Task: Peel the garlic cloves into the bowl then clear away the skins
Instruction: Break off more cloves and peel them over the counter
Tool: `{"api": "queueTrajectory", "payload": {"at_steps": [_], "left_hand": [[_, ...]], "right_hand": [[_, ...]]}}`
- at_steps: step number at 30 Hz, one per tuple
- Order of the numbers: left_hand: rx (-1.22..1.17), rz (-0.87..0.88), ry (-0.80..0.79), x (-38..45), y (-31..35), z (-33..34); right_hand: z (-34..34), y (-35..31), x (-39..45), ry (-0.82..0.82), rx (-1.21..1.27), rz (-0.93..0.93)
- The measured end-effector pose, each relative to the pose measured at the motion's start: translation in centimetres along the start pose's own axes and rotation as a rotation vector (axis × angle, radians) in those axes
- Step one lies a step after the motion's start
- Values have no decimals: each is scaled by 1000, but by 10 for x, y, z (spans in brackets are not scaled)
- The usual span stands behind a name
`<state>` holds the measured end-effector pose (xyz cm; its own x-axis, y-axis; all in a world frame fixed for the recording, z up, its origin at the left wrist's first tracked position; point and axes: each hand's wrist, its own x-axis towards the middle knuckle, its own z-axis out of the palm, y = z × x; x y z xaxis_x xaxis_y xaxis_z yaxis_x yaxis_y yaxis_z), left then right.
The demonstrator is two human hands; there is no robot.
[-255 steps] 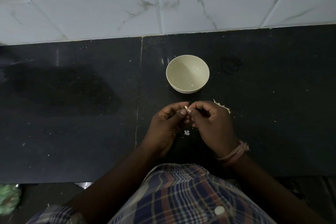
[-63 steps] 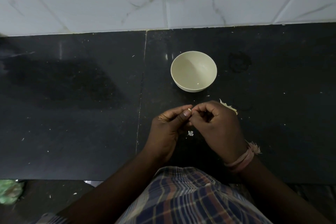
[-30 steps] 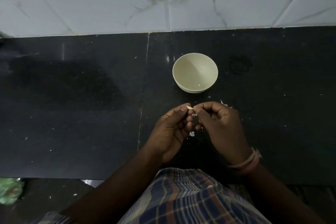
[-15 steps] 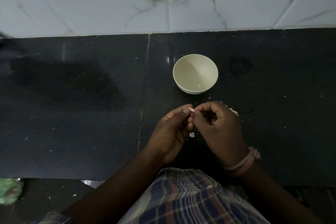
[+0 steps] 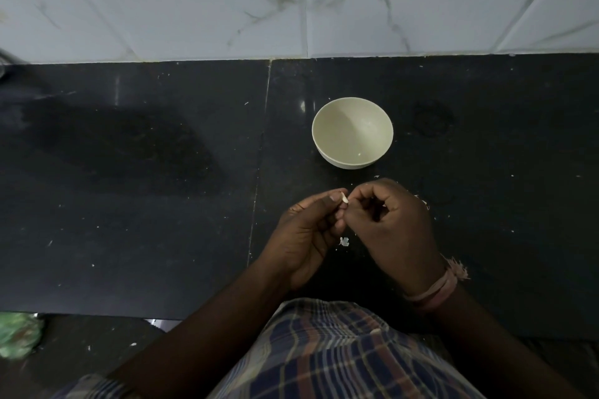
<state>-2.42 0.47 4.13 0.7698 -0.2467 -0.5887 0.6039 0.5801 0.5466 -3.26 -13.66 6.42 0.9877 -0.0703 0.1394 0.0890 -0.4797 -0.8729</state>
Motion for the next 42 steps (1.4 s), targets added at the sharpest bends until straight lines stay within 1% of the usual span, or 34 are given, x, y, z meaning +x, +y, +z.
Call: {"api": "queueTrajectory", "payload": {"at_steps": [2,7,12,15,20,23,28,31,35,37,39,42], "left_hand": [[13,14,-13,0,1,0],[85,97,-15,-1,2,3],[135,107,-36,-1,2,3],[114,89,-50,-2,3,3],[40,74,-99,-5,2,6],[-20,58,-108,-5,2,4],[-95,25,-119,-4,0,3],[-104,20,-122,-4,-1,2],[-110,42,-110,-5,-3,3],[-100,61,-100,-5,-3,3],[-89,77,-90,-5,-2,2],[-76,93,-80,-4,-2,1]], "right_hand": [[0,0,0,11,15,31],[2,4,0,38,-19,41],[1,4,1,16,-12,18],[4,4,-1,28,-8,43],[6,2,1,44,151,163],[6,6,2,66,149,182],[4,11,-2,78,175,173],[2,10,-3,73,154,165],[3,7,-3,121,91,155],[4,10,-3,107,97,145],[4,12,-4,58,121,131],[4,11,-4,38,77,73]]}}
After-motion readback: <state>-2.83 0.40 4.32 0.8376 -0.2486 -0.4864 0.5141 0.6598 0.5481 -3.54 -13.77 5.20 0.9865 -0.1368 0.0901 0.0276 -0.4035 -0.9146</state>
